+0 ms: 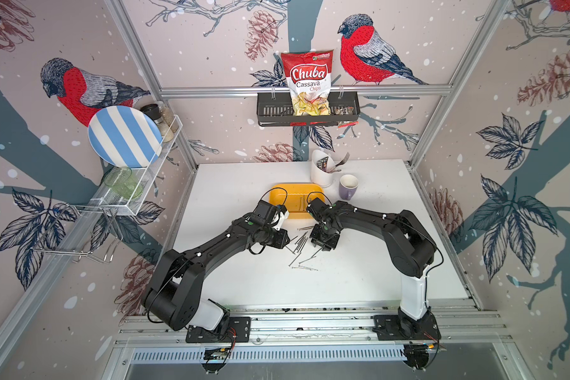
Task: Put the nails on the desktop into the storage box
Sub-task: Pick up the nail from the center of the board.
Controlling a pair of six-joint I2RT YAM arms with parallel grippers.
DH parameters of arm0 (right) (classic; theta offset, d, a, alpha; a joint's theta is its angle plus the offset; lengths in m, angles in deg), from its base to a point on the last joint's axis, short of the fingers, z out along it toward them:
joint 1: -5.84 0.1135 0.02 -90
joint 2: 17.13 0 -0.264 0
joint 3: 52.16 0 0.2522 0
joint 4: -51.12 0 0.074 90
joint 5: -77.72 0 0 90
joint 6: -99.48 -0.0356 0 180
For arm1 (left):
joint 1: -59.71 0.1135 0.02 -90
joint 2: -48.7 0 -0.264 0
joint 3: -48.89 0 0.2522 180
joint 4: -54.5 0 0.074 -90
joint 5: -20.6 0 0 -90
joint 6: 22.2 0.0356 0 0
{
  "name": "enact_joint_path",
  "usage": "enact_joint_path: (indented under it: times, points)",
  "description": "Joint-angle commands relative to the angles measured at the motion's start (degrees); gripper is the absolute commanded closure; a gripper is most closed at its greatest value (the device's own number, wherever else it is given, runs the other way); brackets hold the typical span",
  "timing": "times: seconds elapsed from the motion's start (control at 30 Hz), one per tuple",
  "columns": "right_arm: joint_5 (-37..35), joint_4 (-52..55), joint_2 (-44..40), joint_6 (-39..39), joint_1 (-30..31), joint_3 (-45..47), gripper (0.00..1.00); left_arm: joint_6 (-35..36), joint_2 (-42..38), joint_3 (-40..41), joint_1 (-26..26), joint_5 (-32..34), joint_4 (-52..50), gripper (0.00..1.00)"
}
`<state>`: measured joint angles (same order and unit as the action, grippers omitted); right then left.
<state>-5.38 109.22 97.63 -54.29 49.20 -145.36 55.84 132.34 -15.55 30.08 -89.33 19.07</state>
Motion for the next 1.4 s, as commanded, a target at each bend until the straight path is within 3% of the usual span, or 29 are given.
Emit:
enact_joint_path:
  times: [0.0,0.43,0.67,1.0,1.13,1.37]
  points:
    - [-4.4,3.8,2.3,3.4,-0.6,-2.7,0.66,1.1,-0.3,0.1,0.0,0.3,0.8,0.73]
    - [-9.3,8.8,9.3,10.0,-1.5,-13.0,1.0,1.7,-0.7,-0.2,0.5,0.8,0.2,0.73]
    - [-13.1,8.9,6.2,14.9,-0.3,-14.7,1.0,1.0,-0.8,-0.2,1.3,0.3,0.4,0.73]
    - [-13.0,7.8,-3.7,19.2,0.2,-16.5,1.0,-1.6,-1.0,0.6,3.8,-2.5,2.9,0.73]
    - [-13.0,9.4,-2.1,21.1,-0.5,-24.2,1.0,-2.5,-1.2,0.8,4.6,-3.2,3.6,0.73]
    - [-12.8,14.0,9.1,26.0,-4.0,-43.6,1.0,-2.7,-1.8,0.5,5.4,-3.1,3.2,0.73]
